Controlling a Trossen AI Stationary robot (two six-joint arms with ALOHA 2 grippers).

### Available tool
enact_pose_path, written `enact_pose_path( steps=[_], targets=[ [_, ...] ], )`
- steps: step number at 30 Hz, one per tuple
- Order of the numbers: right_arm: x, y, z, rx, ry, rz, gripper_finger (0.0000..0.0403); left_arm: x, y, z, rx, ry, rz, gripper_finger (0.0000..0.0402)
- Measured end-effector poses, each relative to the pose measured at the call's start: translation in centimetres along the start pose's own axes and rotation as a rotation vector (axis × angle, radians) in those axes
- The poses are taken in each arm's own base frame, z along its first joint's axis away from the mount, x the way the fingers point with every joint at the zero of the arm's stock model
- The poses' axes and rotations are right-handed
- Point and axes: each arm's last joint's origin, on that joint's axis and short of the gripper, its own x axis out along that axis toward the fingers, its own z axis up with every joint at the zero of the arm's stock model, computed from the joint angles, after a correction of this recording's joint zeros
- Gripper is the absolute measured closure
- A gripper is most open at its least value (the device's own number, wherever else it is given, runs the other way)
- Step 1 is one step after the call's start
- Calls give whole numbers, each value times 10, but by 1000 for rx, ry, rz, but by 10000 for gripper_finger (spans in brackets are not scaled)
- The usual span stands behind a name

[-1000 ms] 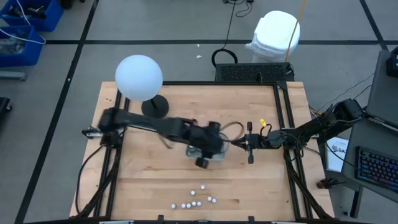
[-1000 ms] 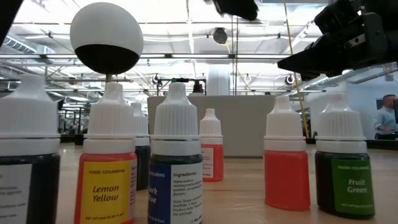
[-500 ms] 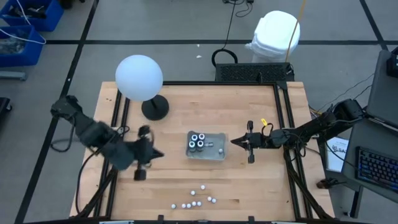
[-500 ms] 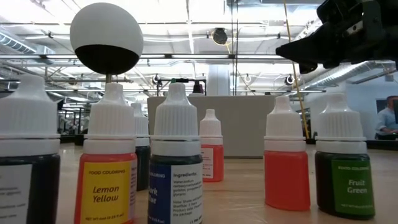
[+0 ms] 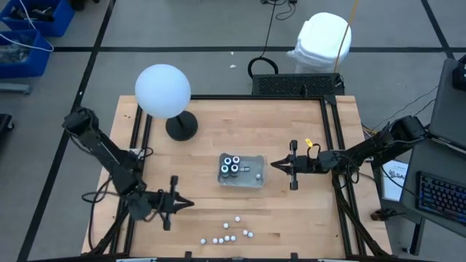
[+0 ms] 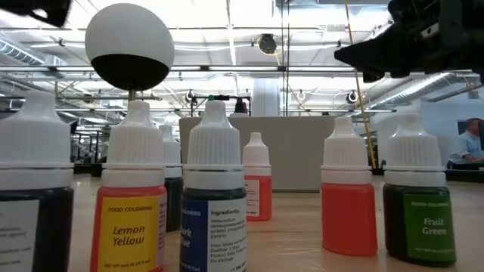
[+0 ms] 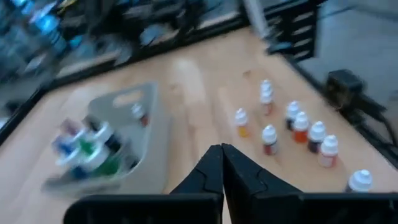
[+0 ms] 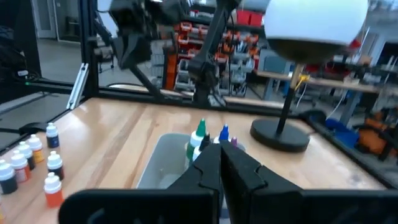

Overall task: Pick & Place food coloring
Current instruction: Put the small blue food coloring bottle into the gray bin

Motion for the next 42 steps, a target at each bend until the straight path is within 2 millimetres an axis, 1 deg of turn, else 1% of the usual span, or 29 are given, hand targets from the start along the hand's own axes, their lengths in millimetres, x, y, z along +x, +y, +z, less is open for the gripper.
enact_pose_path(
  steps=[2,5,7,12,16,18,21,25,28,31,34,38,42],
  targets=[
    [0,0,3,-25,-27,-4,401,0,0,-9,63,-43,-61,393],
    [0,-1,3,-45,-33,-6,401,0,0,-11,81,-79,-97,395],
    [0,-1,3,-55,-32,-7,401,1,1,-12,82,-70,-111,398],
    [0,0,0,-61,3,-2,401,4,1,-15,31,-33,-192,388],
    [0,1,-6,-46,56,3,401,2,-2,-15,-48,-25,-231,397],
    [0,1,-7,-28,72,5,401,2,-6,-15,-93,-16,-240,396],
    [0,1,-6,-3,62,0,401,5,-19,-12,-74,-4,-258,394],
    [0,1,-7,37,65,0,401,21,-42,2,-81,10,-265,395],
    [0,1,-8,42,78,1,401,33,-58,10,-90,48,-273,381],
    [0,1,-9,40,88,2,401,42,-73,11,-78,102,-277,365],
    [0,1,-9,39,92,5,401,49,-83,14,-102,130,-277,344],
    [0,1,-9,40,91,6,401,59,-93,4,-103,173,-268,307],
    [0,1,-9,35,91,7,401,66,-99,-9,-106,212,-256,263]
  ],
)
